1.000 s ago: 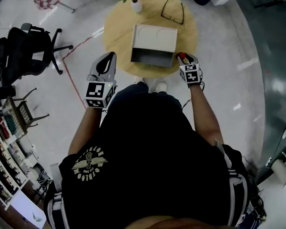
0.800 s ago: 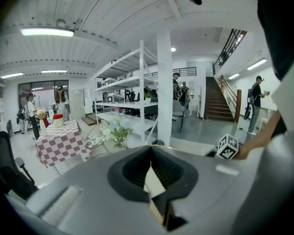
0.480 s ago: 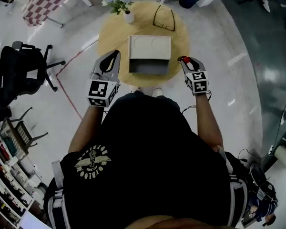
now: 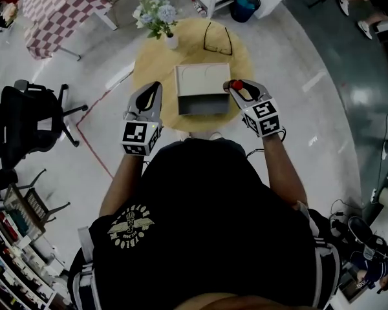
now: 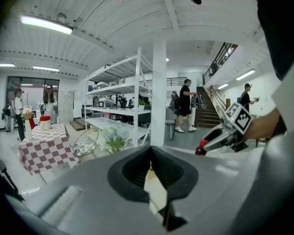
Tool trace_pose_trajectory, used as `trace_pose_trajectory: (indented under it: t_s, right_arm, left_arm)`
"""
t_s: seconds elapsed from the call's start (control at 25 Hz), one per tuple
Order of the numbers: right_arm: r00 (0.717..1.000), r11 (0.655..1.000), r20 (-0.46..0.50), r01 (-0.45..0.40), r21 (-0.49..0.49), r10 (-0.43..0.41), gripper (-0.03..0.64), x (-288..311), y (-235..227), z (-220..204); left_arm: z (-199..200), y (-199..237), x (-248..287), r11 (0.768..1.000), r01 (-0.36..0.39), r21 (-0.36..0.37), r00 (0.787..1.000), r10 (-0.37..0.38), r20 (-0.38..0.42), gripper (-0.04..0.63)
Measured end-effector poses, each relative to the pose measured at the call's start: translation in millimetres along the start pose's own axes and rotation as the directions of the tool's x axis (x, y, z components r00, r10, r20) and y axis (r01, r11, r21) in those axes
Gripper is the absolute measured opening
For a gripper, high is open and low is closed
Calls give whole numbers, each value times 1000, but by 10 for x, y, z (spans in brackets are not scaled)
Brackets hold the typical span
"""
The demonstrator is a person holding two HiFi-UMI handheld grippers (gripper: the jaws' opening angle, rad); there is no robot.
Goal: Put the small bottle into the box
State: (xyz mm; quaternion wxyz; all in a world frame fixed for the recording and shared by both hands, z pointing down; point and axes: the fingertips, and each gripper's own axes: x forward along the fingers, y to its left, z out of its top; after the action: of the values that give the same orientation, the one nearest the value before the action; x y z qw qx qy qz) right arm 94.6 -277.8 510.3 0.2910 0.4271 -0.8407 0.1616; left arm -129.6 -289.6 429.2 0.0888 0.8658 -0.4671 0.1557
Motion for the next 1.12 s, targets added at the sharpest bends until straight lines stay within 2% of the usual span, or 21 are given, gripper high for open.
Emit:
trace_pose_trajectory:
  t_s: [0.16, 0.36, 0.56, 0.76, 0.96, 1.04, 1.12]
  right_arm:
    - [997, 997, -43, -69, -32, 67, 150, 358, 323, -114]
    - [988, 992, -105, -120, -34, 116, 150, 836, 568, -554]
    - [981, 995, -173, -90, -34, 83, 152, 1104, 619, -1030]
    - [977, 996, -208, -71, -62, 57, 152, 1218, 630, -1287]
    - [973, 994, -225, -72, -85, 51, 168, 1278, 660, -1432]
    - [977, 994, -206, -78, -76, 61, 207, 1206, 646, -1374]
    - [984, 995, -161, -82, -58, 71, 216, 1058, 608, -1185]
  left_arm:
    - [21, 190, -99, 1000, -27, -15, 1000, 27, 9, 0]
    - [-108, 546, -332, 995, -95, -30, 996, 95, -4, 0]
    - [-265, 753, -525, 988, -138, -66, 990, 136, -35, 0]
    - [-297, 776, -565, 987, -149, -66, 988, 146, -44, 0]
    - [-315, 751, -511, 987, -140, -76, 990, 137, -44, 0]
    - [-282, 695, -455, 989, -129, -74, 991, 127, -32, 0]
    - [-223, 631, -396, 991, -119, -68, 993, 118, -15, 0]
